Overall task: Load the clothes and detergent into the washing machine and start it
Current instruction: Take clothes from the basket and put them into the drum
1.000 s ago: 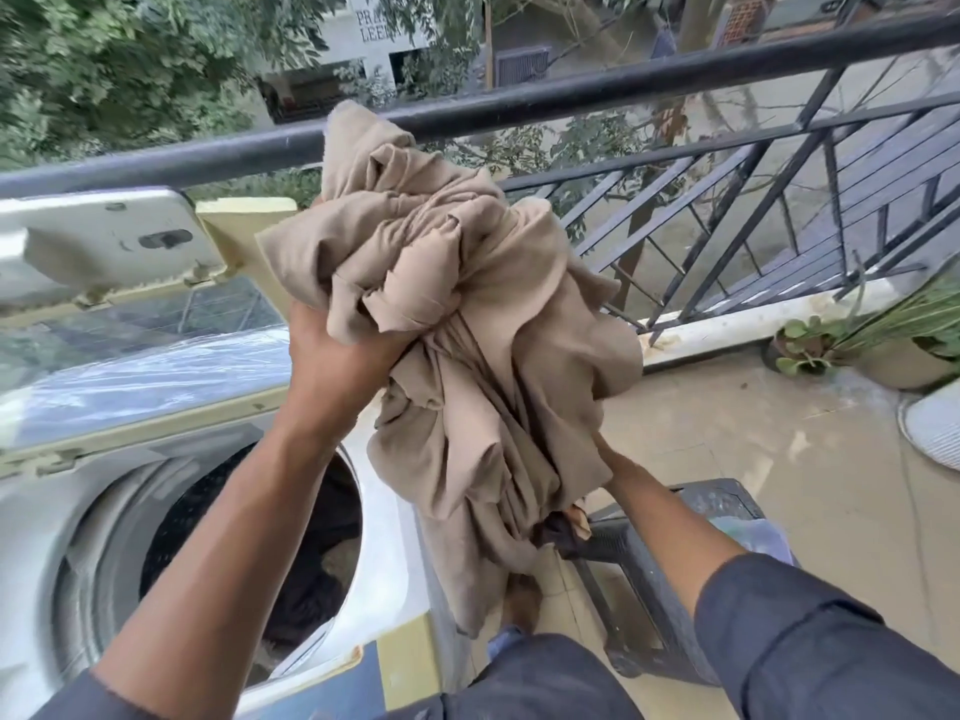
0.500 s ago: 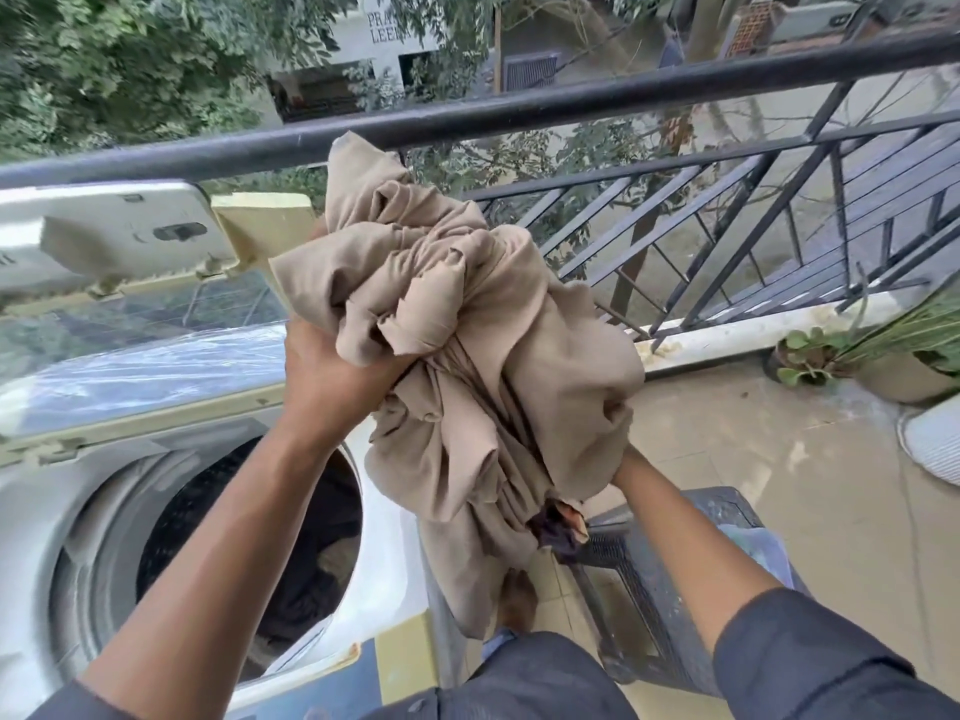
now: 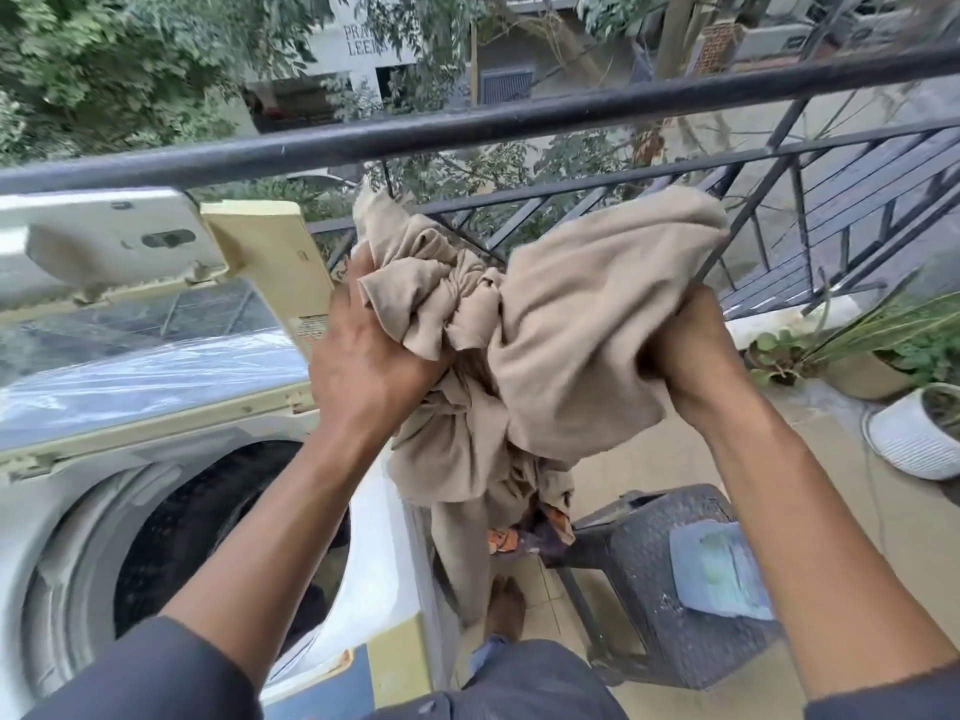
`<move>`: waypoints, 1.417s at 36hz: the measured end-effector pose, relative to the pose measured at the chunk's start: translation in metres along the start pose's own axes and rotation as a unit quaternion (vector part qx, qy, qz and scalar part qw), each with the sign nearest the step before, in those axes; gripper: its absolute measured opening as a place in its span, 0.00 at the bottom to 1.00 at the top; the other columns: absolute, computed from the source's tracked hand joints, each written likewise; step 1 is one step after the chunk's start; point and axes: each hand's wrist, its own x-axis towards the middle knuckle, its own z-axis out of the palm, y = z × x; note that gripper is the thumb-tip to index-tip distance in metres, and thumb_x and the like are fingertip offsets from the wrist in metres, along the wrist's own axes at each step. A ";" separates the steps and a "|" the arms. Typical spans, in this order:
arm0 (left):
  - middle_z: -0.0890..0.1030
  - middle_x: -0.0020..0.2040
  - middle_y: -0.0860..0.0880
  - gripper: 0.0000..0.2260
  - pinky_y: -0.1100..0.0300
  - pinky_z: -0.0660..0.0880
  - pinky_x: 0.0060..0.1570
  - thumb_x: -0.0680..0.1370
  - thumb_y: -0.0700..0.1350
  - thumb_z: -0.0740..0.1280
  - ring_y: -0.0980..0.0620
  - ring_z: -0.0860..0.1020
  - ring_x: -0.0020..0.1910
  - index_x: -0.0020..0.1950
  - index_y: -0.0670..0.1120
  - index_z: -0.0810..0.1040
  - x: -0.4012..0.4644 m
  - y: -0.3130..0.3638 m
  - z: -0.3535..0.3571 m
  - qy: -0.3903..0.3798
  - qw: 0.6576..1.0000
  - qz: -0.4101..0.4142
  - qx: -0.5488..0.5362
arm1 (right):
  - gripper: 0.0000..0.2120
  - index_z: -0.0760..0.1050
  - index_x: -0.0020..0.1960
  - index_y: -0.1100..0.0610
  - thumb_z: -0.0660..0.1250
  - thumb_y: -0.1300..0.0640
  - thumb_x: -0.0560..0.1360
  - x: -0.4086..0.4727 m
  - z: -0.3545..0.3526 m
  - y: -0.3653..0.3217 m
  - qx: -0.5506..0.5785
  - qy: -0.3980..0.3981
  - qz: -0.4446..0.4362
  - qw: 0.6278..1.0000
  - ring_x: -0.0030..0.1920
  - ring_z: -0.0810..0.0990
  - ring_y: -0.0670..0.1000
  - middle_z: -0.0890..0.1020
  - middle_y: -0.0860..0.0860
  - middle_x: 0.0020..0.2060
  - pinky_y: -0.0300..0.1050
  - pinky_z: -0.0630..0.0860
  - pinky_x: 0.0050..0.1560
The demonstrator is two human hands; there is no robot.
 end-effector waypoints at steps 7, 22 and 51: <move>0.79 0.64 0.48 0.44 0.44 0.80 0.57 0.67 0.78 0.64 0.38 0.82 0.60 0.77 0.57 0.67 0.002 -0.002 0.010 -0.040 0.994 -0.103 0.004 | 0.12 0.77 0.50 0.52 0.67 0.63 0.68 -0.020 0.030 0.002 -0.053 -0.039 -0.082 0.994 0.44 0.82 0.50 0.83 0.51 0.40 0.52 0.80 0.43; 0.77 0.66 0.61 0.58 0.65 0.81 0.55 0.59 0.63 0.86 0.72 0.78 0.59 0.81 0.46 0.62 -0.022 -0.011 -0.005 -0.315 0.897 0.006 -0.310 | 0.10 0.71 0.33 0.46 0.61 0.46 0.72 -0.039 0.051 -0.026 -0.210 -0.084 -0.122 0.967 0.41 0.73 0.55 0.73 0.47 0.30 0.66 0.75 0.46; 0.86 0.54 0.59 0.22 0.41 0.82 0.54 0.72 0.48 0.77 0.56 0.83 0.54 0.61 0.67 0.80 -0.017 0.000 0.017 -0.029 0.959 -0.029 -0.280 | 0.17 0.83 0.53 0.62 0.61 0.51 0.84 -0.018 -0.004 0.029 0.096 -0.103 -0.030 0.990 0.43 0.86 0.62 0.87 0.65 0.47 0.53 0.83 0.48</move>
